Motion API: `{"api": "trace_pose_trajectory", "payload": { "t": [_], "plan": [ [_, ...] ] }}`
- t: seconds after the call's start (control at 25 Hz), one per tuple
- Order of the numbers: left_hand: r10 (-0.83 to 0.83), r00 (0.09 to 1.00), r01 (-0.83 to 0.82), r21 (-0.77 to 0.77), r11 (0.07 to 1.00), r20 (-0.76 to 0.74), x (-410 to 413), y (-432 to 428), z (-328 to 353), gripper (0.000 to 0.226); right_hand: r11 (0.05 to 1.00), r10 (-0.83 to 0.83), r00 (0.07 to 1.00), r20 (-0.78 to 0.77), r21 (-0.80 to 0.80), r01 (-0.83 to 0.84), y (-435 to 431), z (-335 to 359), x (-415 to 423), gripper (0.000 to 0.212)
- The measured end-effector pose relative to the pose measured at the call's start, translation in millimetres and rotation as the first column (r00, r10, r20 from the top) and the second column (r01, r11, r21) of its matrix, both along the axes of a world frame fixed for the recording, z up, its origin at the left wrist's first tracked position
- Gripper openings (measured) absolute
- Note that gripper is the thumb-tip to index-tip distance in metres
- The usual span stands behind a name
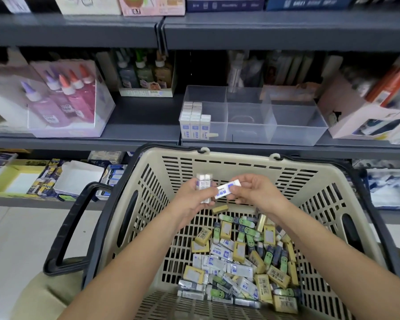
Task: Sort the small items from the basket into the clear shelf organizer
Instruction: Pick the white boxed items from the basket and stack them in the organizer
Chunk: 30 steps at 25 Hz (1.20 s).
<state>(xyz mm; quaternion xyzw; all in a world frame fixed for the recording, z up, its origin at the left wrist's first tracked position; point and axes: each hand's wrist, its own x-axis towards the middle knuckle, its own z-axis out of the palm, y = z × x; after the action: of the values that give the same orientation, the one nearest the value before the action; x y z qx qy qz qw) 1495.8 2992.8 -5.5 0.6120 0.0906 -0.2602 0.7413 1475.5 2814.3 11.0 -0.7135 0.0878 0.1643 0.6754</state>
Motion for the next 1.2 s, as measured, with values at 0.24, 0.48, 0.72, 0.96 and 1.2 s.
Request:
{"api": "trace_pose_trajectory", "payload": {
  "t": [0.24,0.48,0.72,0.96,1.2],
  "plan": [
    [0.119,0.979,-0.117,-0.023,0.993,0.163,24.4,8.5,45.2,0.004,0.989,0.058,0.974,0.219,-0.146,-0.026,1.4,57.1,36.3,0.011],
    [0.22,0.956,-0.203,-0.103,0.974,0.193,49.9,9.2,75.7,0.01,0.831,-0.011,0.852,0.524,-0.469,0.299,11.4,104.0,111.5,0.007],
    [0.259,0.947,-0.227,-0.175,0.958,0.19,58.0,16.1,72.2,0.014,0.592,0.253,0.866,0.43,-0.777,0.213,25.9,93.3,154.7,0.008],
    [0.266,0.946,-0.228,-0.199,0.953,0.187,63.6,19.1,71.5,0.013,0.501,0.378,0.87,0.316,-0.86,0.095,36.3,73.5,164.1,0.02],
    [0.229,0.946,-0.192,-0.175,0.966,0.227,65.1,17.2,71.1,0.018,0.436,0.463,0.844,0.27,-0.899,0.048,38.9,78.6,155.1,0.028]
  ]
}}
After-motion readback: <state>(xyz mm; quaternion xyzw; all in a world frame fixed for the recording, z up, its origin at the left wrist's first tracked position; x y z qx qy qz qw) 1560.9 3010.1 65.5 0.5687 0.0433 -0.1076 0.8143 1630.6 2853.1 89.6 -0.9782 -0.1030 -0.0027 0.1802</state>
